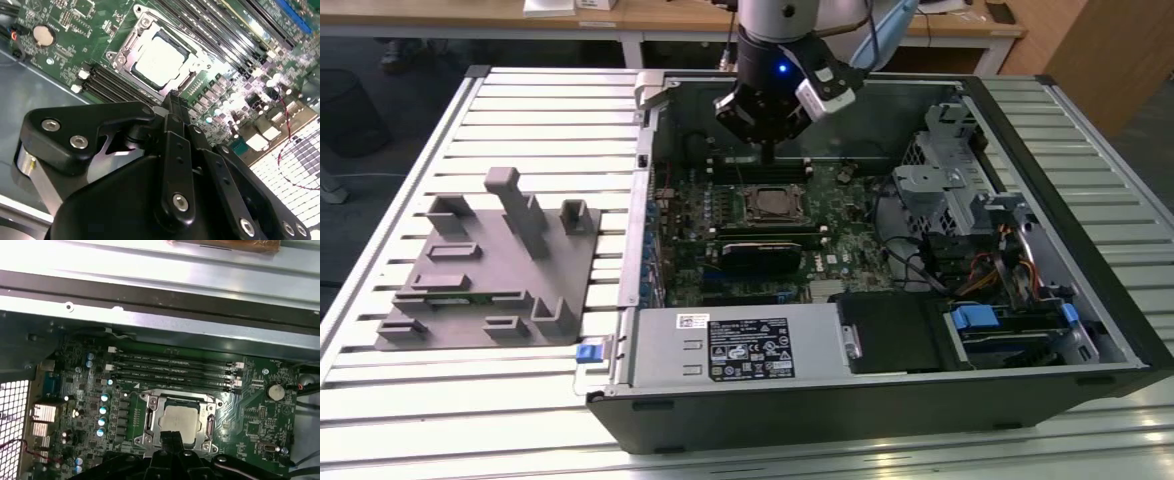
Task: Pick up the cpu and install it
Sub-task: 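Install the first cpu locking lever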
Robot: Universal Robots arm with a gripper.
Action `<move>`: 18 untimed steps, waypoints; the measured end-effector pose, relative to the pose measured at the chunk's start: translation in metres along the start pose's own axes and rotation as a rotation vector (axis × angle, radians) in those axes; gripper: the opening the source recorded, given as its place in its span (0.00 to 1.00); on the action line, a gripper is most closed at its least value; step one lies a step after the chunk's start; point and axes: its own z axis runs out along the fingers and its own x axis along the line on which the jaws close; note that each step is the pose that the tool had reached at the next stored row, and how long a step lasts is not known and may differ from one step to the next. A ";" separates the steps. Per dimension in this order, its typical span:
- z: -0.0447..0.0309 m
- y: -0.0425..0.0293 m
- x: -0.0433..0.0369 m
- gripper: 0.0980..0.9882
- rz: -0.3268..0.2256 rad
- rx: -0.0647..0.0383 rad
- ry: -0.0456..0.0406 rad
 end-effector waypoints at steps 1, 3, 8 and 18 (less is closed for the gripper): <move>0.0002 0.0000 0.0003 0.01 0.011 0.000 -0.0003; 0.0005 0.0001 0.0009 0.01 0.022 0.001 -0.0007; 0.0007 0.0002 0.0021 0.01 0.024 0.001 -0.0010; 0.0005 0.0009 0.0105 0.01 0.023 0.001 -0.0008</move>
